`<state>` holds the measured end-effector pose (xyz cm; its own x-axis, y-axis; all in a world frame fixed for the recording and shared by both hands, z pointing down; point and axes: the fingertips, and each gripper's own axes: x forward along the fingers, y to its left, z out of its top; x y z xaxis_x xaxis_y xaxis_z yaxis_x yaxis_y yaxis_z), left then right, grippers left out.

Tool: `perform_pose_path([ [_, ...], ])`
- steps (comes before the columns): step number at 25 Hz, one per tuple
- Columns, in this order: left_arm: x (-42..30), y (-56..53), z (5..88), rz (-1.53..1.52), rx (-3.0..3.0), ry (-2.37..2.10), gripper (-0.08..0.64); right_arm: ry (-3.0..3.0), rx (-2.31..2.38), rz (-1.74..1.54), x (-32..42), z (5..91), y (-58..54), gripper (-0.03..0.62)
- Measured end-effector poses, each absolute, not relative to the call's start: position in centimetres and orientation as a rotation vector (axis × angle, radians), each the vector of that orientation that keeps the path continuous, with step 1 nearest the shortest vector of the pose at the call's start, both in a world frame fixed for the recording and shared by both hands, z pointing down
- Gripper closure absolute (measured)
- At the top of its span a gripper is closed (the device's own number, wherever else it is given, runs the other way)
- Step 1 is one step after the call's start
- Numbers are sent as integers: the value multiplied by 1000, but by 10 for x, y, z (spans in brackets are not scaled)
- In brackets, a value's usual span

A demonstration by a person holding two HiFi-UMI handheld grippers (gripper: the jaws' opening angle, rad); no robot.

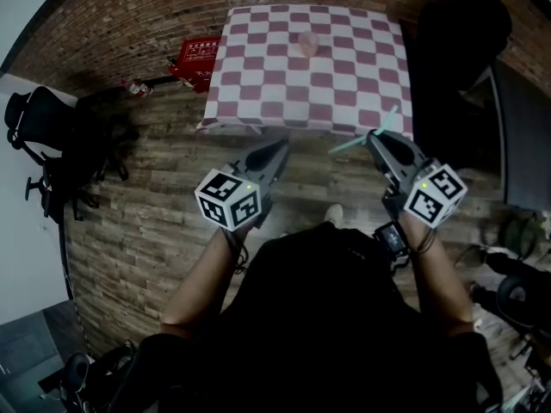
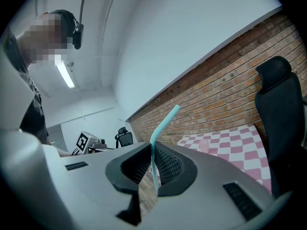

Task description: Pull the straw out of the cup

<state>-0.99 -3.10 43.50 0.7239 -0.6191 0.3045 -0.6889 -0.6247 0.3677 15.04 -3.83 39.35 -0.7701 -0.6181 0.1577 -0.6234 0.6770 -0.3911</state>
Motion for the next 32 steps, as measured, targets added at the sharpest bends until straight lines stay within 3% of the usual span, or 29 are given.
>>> perform_pose_path([
  [18, -106, 66, 429, 172, 2518, -891, 548, -2866, 1120, 713, 50, 390, 70, 558],
  [32, -113, 139, 416, 110, 2558, -786, 548, -2865, 1230, 721, 39, 384, 149, 558],
])
